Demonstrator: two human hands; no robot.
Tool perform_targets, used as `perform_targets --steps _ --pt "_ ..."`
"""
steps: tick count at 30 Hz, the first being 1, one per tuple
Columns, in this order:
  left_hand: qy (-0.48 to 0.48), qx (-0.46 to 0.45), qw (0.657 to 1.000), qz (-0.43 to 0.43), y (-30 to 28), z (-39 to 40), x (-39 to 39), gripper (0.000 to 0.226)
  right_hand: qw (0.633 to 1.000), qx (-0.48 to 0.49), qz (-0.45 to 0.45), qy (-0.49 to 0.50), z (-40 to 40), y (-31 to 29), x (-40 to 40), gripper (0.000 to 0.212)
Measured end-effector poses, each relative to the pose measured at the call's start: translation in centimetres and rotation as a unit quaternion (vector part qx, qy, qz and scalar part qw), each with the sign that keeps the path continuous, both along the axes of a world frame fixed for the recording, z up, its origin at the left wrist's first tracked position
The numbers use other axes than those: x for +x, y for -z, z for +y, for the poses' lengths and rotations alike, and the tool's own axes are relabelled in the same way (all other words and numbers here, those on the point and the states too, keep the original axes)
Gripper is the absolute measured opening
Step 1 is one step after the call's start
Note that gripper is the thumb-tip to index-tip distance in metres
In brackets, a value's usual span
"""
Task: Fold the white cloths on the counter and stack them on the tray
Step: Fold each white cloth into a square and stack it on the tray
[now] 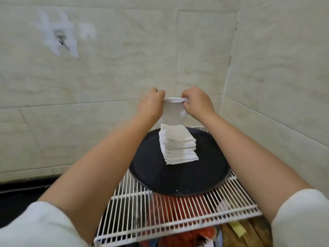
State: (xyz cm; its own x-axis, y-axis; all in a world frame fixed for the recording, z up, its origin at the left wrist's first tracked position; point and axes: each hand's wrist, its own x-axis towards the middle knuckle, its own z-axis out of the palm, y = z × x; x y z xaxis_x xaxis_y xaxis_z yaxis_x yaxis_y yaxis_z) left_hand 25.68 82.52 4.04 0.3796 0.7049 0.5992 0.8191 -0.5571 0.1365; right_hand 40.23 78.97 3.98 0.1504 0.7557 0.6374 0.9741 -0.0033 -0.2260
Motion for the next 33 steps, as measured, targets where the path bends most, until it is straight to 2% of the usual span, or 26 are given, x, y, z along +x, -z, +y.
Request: perform_targets --steps 2,3,4,6,9,11,13,14,15,18,20,23,27,33 --pt "0.014 0.053 0.998 0.018 0.6 0.9 0.8 0.014 0.998 0.055 -0.003 -0.001 1.3 1.2 0.7 0.02" --pt "0.003 0.082 0.995 0.05 1.2 1.3 1.1 0.017 0.997 0.072 -0.011 -0.019 1.6 2.2 1.2 0.018" --pt "-0.01 0.074 0.992 0.102 2.1 1.5 1.5 0.018 0.996 0.081 -0.024 -0.038 2.0 3.5 1.8 0.017" --pt "-0.009 0.018 0.973 0.229 4.7 1.7 2.0 0.019 0.995 0.035 -0.063 -0.063 2.0 7.0 3.1 0.02" --pt "0.035 -0.009 0.955 0.296 7.5 1.5 2.0 0.018 0.991 -0.07 -0.081 -0.085 0.8 10.9 4.4 0.016" --pt "0.086 0.011 0.956 0.281 7.7 1.2 1.7 0.01 0.991 -0.064 -0.063 -0.1 0.4 11.6 4.8 0.016" --pt "0.091 0.059 0.957 0.268 7.1 0.7 1.4 0.024 0.991 -0.032 -0.053 -0.116 0.3 11.6 4.9 0.017" --pt "0.087 0.033 0.958 0.27 6.8 0.6 1.5 0.019 0.991 -0.018 -0.055 -0.12 0.3 11.4 4.9 0.016" --pt "0.079 0.013 0.956 0.283 6.9 0.5 1.7 0.012 0.99 -0.034 -0.062 -0.121 0.3 11.3 4.7 0.015" --pt "0.035 -0.057 0.943 0.326 8.0 0.7 1.6 0.021 0.981 -0.15 -0.095 -0.08 -0.2 11.0 4.2 0.02" --pt "0.042 -0.059 0.951 0.301 8.4 0.3 1.1 0.022 0.974 -0.193 -0.104 -0.06 -0.7 10.8 4.2 0.026" --pt "0.039 -0.048 0.97 0.233 8.5 -1.0 0.1 0.025 0.978 -0.176 -0.096 -0.052 -1.7 9.8 3.8 0.03" --pt "-0.055 -0.06 0.984 0.156 8.4 -2.3 -3.8 0.028 0.981 -0.149 -0.067 -0.104 -1.7 7.7 -0.2 0.035" --pt "-0.217 -0.118 0.962 0.116 7.5 -5.8 -17.4 0.037 0.96 -0.143 -0.07 -0.231 -0.5 6.2 -14.1 0.044"
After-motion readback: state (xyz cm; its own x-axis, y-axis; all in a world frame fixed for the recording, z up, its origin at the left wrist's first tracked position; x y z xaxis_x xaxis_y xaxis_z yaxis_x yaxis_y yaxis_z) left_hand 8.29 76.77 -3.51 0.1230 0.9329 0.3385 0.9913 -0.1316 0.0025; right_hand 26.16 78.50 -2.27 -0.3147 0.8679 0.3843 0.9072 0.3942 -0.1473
